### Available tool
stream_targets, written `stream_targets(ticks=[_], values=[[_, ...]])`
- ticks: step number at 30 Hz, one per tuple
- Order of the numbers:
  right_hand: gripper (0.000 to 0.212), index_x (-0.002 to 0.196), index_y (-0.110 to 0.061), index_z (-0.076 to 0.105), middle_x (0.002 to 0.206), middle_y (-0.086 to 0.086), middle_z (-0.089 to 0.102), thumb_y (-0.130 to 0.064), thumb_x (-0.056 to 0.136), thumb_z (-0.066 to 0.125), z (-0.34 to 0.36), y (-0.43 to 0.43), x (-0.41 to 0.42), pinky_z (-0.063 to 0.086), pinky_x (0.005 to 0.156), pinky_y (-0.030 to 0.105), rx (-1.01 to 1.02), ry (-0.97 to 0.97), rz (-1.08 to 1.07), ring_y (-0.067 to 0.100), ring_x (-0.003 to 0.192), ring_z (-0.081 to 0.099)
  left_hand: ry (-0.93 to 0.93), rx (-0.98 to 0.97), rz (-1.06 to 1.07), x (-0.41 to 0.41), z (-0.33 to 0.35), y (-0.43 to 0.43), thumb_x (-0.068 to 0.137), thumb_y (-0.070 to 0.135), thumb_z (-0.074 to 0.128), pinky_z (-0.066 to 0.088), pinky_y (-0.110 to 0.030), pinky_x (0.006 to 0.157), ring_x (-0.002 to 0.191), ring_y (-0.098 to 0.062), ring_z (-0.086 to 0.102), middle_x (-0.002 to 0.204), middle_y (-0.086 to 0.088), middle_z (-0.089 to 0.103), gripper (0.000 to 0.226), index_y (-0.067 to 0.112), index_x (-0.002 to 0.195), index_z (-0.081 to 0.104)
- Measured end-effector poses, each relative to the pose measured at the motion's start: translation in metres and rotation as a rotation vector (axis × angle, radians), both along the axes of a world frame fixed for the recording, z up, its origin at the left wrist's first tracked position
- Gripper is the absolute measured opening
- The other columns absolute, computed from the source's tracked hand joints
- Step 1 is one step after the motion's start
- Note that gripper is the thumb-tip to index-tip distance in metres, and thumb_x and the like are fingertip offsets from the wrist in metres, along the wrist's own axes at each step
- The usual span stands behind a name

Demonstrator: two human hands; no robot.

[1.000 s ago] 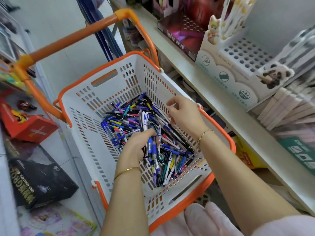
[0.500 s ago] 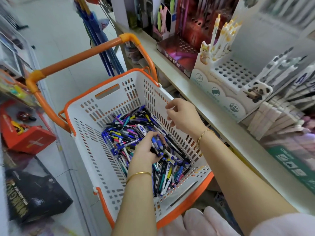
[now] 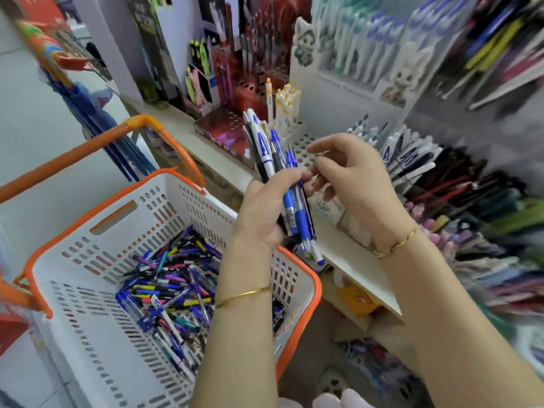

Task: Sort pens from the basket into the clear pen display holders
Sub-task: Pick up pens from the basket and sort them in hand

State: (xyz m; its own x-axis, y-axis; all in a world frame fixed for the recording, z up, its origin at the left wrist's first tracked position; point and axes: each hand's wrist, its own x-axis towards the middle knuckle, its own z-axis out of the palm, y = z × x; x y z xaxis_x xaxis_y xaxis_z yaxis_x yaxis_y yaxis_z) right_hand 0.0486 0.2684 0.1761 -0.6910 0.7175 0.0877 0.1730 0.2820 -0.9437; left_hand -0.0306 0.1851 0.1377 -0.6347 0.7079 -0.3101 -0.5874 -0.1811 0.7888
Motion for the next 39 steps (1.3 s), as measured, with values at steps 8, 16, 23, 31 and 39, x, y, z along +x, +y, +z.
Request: stream_targets(ticks=[8,16,23,31,39], values=[[0.026,0.098,-0.015,0.062,0.072,0.009,0.063,0.006,0.088,0.050,0.057,0.074,0.135,0.045,0.044,0.023,0.177,0.120,-0.281,0.015,0.051,0.058,0.124,0.261,-0.371,0.100,0.051,0.111,0.083,0.009,0.061,0.052,-0.027,0.059,0.057,-0.017,0.059,0.065,-0.007,0.063,0.015,-0.003,0.091,0.059],[0.045,0.076,-0.018,0.065,0.081,0.008,0.060,0.024,0.075,0.048,0.072,0.112,0.205,0.044,0.052,0.013,0.254,0.147,-0.239,0.004,0.061,0.060,0.126,0.304,-0.351,0.164,0.077,0.180,0.070,0.012,0.065,0.053,-0.038,0.067,0.066,-0.024,0.058,0.075,-0.012,0.057,0.030,0.003,0.097,0.054],[0.027,0.097,-0.017,0.057,0.079,0.006,0.060,-0.020,0.077,0.074,0.075,0.123,0.203,0.049,0.043,0.029,0.143,0.024,-0.270,0.012,0.058,0.057,0.218,0.213,-0.295,0.161,0.084,0.198,0.081,0.008,0.068,0.054,-0.038,0.062,0.070,-0.029,0.062,0.082,-0.019,0.058,0.036,-0.007,0.110,0.053],[0.027,0.102,-0.019,0.052,0.073,0.005,0.060,-0.002,0.085,0.063,0.069,0.131,0.183,0.048,0.043,0.024,0.028,-0.031,-0.272,0.010,0.051,0.057,0.256,0.221,-0.298,0.147,0.079,0.204,0.090,0.011,0.064,0.055,-0.045,0.073,0.077,-0.028,0.062,0.088,-0.013,0.062,0.033,-0.002,0.118,0.053],[0.028,0.076,-0.018,0.045,0.057,-0.006,0.039,0.008,0.082,0.034,0.067,0.146,0.175,0.029,0.041,0.020,-0.126,0.162,-0.417,0.010,0.046,0.035,0.119,0.222,-0.416,0.128,0.081,0.200,0.090,0.006,0.059,0.045,-0.023,0.045,0.049,-0.010,0.053,0.065,-0.001,0.056,0.017,0.001,0.102,0.048]])
